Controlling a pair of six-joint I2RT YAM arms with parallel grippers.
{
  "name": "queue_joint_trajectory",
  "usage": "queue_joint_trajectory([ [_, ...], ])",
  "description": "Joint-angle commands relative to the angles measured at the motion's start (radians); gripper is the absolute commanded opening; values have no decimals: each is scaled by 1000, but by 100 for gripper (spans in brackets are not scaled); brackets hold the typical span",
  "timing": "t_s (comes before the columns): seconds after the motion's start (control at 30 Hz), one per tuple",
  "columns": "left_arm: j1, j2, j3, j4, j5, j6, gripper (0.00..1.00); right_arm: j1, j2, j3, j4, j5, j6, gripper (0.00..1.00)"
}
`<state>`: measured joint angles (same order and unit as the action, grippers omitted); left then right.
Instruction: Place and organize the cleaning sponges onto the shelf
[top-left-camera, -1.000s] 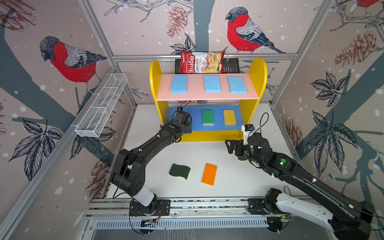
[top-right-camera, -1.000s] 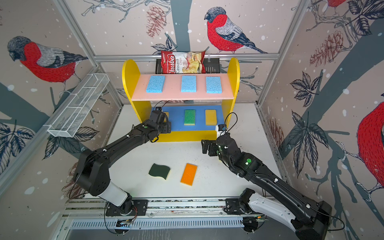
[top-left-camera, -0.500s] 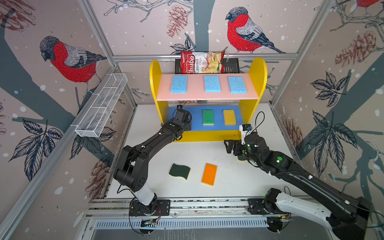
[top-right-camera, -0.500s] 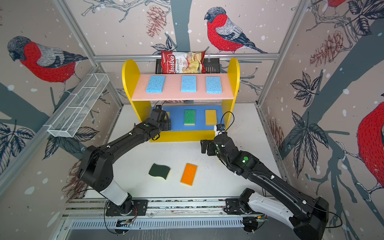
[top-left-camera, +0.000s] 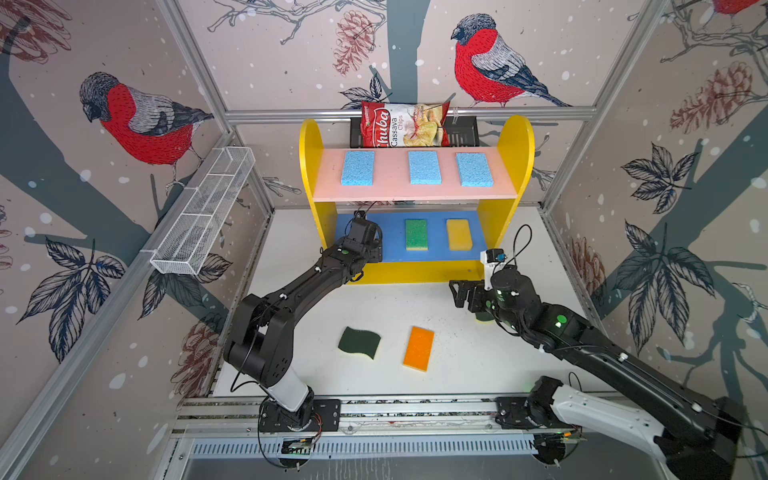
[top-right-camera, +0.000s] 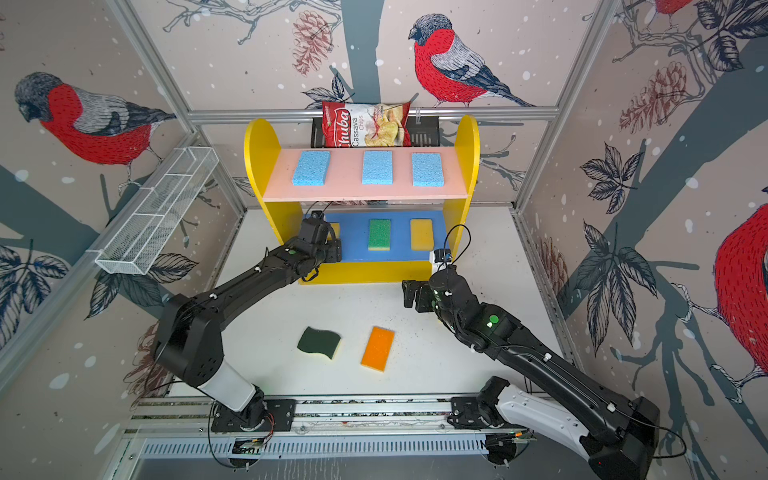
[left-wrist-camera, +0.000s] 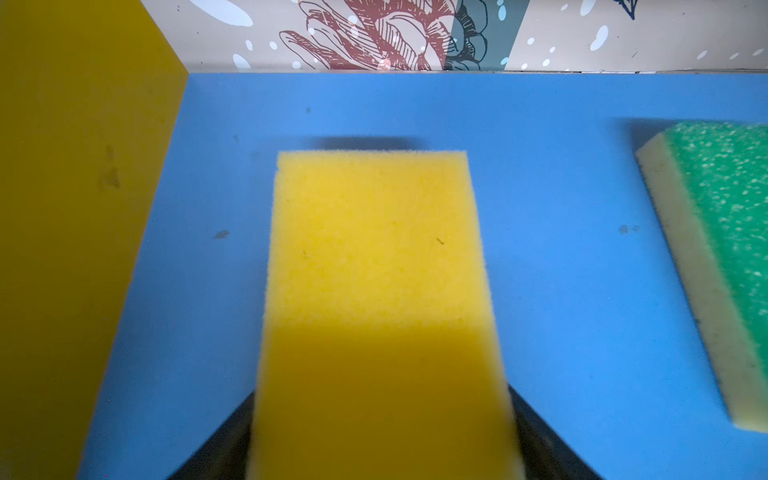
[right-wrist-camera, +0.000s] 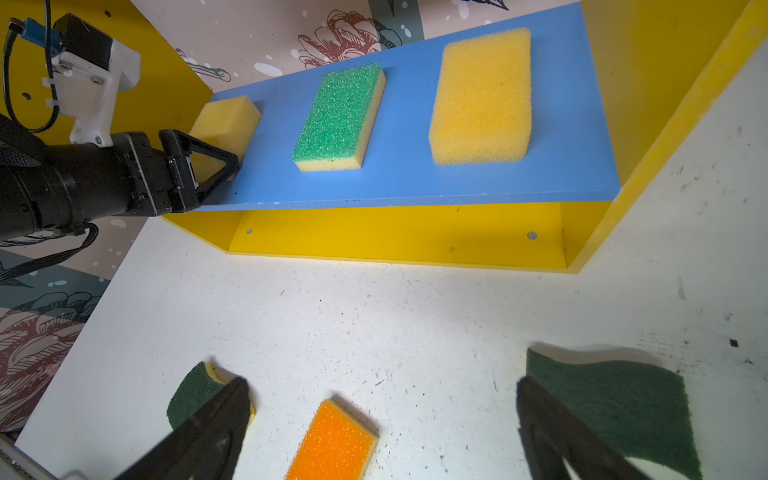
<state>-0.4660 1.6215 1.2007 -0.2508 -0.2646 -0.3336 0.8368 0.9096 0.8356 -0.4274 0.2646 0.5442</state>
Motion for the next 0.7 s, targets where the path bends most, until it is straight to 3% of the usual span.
queue_joint_trajectory([
  [0.0,1,-3,-7,-18,29,10,76,1,-3,-2,12,15,-16,100],
  [0.33,2,6,-9,-12,76,60,75,1,-9,-4,10,16,-16,99],
  [0.67,1,14,3,-50,13,21,77,0,-3,-4,18,15,-18,99],
])
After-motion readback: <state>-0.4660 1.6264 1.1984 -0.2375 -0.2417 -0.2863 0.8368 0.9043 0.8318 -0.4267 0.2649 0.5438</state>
